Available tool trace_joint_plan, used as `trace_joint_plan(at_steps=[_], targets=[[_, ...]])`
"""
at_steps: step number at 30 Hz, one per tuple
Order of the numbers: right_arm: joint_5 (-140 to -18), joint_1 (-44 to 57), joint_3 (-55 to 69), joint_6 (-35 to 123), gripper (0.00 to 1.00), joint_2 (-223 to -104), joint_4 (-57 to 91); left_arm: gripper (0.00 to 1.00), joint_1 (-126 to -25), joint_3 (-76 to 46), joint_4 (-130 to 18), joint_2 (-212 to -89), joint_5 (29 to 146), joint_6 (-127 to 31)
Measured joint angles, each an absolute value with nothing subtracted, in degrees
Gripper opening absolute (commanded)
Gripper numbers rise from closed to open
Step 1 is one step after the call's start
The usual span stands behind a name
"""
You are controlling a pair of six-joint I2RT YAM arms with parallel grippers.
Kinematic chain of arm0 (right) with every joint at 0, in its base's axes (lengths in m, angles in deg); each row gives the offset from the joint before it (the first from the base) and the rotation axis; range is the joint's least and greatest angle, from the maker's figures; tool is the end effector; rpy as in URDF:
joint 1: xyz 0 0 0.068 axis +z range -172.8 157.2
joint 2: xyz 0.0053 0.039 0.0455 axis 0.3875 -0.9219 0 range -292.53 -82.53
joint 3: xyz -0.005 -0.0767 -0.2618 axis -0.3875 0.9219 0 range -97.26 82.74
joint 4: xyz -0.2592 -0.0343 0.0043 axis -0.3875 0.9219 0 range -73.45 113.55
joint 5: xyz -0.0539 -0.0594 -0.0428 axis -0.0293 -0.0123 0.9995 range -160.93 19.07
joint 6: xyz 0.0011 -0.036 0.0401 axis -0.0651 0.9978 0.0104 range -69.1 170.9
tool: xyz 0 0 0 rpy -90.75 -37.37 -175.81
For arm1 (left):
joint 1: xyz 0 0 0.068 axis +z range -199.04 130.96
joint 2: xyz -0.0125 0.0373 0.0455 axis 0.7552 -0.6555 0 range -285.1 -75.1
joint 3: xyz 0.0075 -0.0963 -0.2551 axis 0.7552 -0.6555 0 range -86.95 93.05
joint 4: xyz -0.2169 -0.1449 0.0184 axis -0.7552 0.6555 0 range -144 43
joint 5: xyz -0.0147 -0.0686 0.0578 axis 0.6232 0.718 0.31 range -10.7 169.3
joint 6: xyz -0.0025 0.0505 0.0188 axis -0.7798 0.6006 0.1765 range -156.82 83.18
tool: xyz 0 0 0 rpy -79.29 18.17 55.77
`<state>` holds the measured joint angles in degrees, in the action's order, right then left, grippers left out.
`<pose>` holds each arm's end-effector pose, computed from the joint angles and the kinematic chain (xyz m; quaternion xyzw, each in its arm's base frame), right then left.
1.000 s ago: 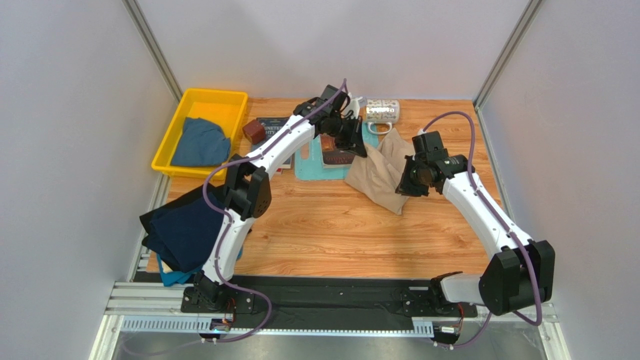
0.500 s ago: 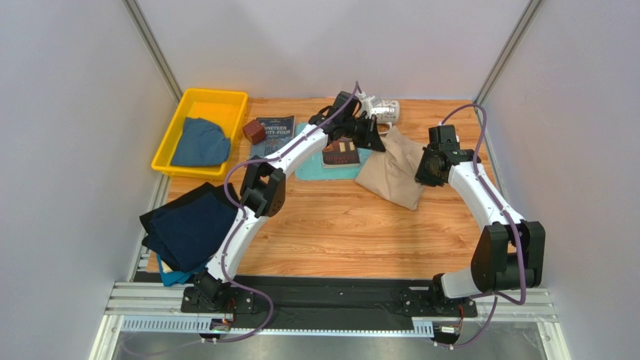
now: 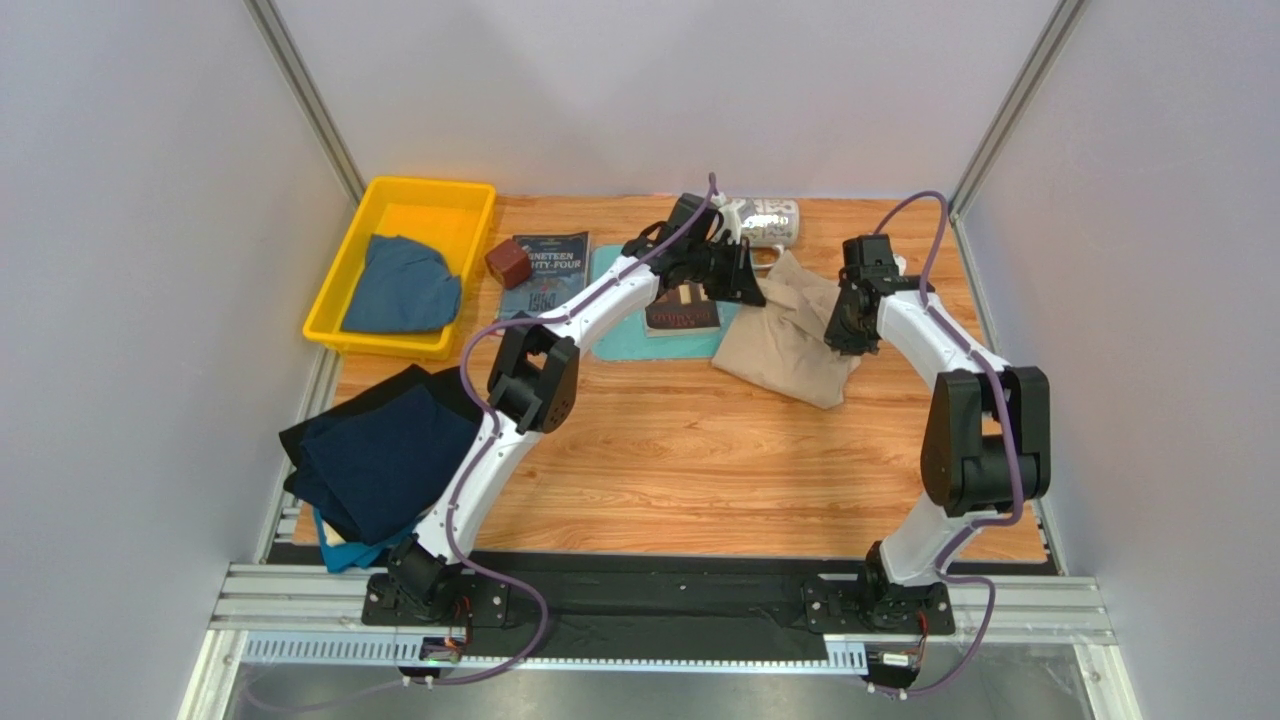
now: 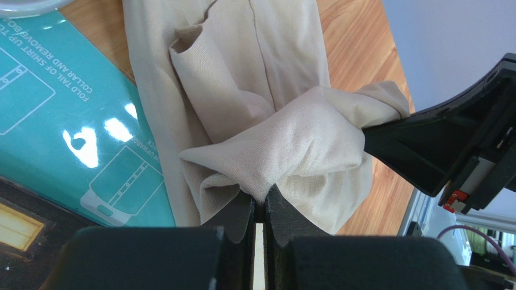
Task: Fold and stack the t-shirts
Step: Fold the tshirt
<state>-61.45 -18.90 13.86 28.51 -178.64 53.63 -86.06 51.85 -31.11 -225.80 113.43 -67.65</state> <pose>0.3403 0.0174 0.2189 0.1743 0.9561 -0.0280 0.2341 0.4569 -0.3694 0.1919 0.1816 0.8385 -0.4631 0.2225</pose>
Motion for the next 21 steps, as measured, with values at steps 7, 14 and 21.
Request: trace_joint_plan(at_steps=[7,14,21], targets=[[-59.2,-19.1,9.5,27.8,0.11,-183.1,52.6,0.50,-86.0,52.8,-32.3,-227.7,112.7,-68.6],[-56.4,-19.1,7.2,26.2,0.29,-184.1,52.5,0.57,-85.3,52.7,-33.3,-229.5,115.3,-70.4],[-52.9,-19.6,3.9,25.7,0.41,-184.4,52.9,0.58,-82.7,46.6,-35.1,-227.4,116.8,-71.2]])
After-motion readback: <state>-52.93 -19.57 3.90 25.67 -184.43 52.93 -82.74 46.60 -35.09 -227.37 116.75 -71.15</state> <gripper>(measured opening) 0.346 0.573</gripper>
